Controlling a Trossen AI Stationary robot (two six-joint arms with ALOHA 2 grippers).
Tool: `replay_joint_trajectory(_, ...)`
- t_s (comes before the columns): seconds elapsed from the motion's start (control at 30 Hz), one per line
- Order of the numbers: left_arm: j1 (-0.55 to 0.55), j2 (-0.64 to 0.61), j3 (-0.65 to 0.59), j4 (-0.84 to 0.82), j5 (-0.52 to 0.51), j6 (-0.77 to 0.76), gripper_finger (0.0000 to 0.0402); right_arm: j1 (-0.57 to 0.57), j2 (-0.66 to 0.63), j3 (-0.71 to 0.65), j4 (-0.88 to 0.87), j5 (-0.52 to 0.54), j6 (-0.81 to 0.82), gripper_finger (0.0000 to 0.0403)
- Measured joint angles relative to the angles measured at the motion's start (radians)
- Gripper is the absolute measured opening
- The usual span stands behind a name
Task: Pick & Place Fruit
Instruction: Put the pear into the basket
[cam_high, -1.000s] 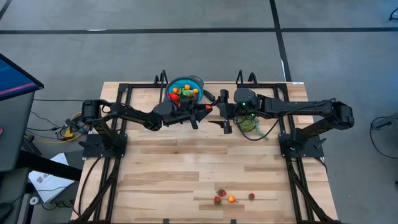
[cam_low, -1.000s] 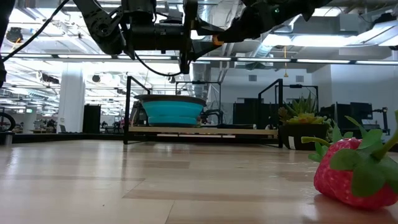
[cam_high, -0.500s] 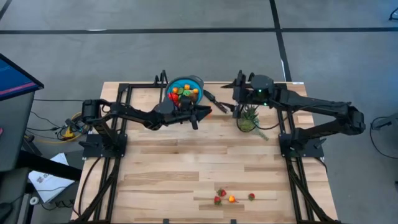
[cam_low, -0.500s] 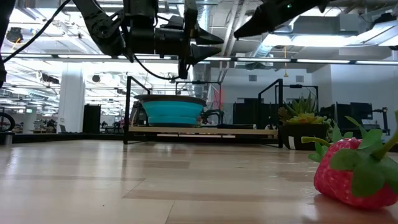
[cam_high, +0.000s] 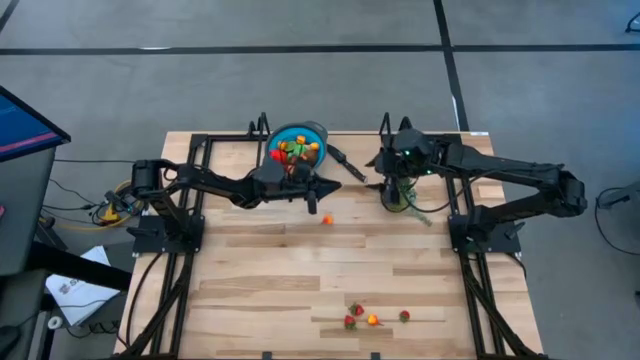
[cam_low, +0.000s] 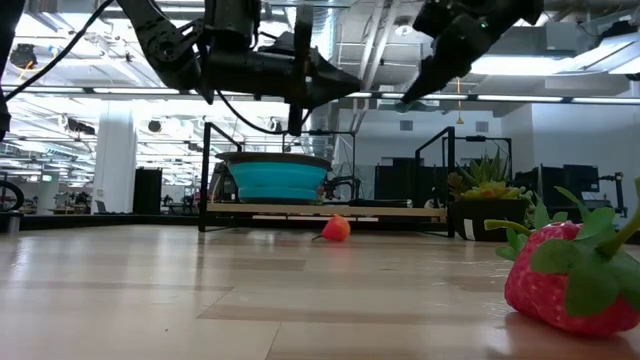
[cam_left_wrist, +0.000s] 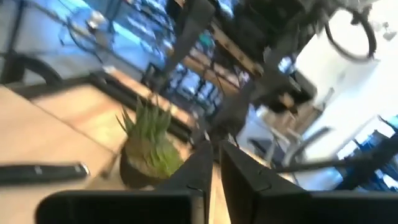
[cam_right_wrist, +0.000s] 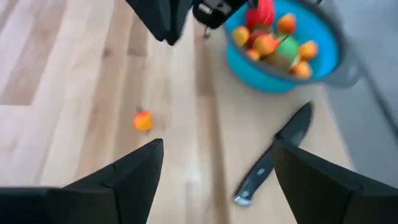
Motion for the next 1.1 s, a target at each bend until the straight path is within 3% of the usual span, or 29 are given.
replay_joint_trajectory(0.17,0.003,-0.034,-0.006,-0.116,0.134,0.028,0.0004,0.008,0.000,0.000,-0.061,-0.066,0.035,0.0267)
replay_joint_trajectory(0.3,-0.011,-0.097,-0.006,-0.267,0.140,0.086,0.0002,0.035,0.000,-0.010,-0.080,-0.083,0.063,0.0239)
replay_joint_trajectory(0.5,-0.072,-0.211,-0.007,-0.484,-0.029,0.227,0.0001,0.094,0.000,-0.014,-0.118,-0.083,0.145,0.0168)
replay_joint_trajectory(0.6,-0.096,-0.246,-0.031,-0.489,-0.090,0.244,0.0001,0.143,0.000,-0.014,-0.118,-0.083,0.148,0.0116)
replay_joint_trajectory(0.77,-0.097,-0.256,-0.090,-0.491,-0.107,0.224,0.0001,0.199,0.000,-0.014,-0.087,-0.083,0.089,0.0019)
replay_joint_trajectory(0.93,-0.095,-0.251,-0.128,-0.476,-0.136,0.185,0.0001,0.198,-0.015,-0.023,-0.010,-0.084,0.076,0.0017)
replay_joint_trajectory(1.1,-0.090,-0.251,-0.140,-0.456,-0.184,0.186,0.0001,0.136,-0.104,-0.170,0.154,-0.088,0.090,0.0003)
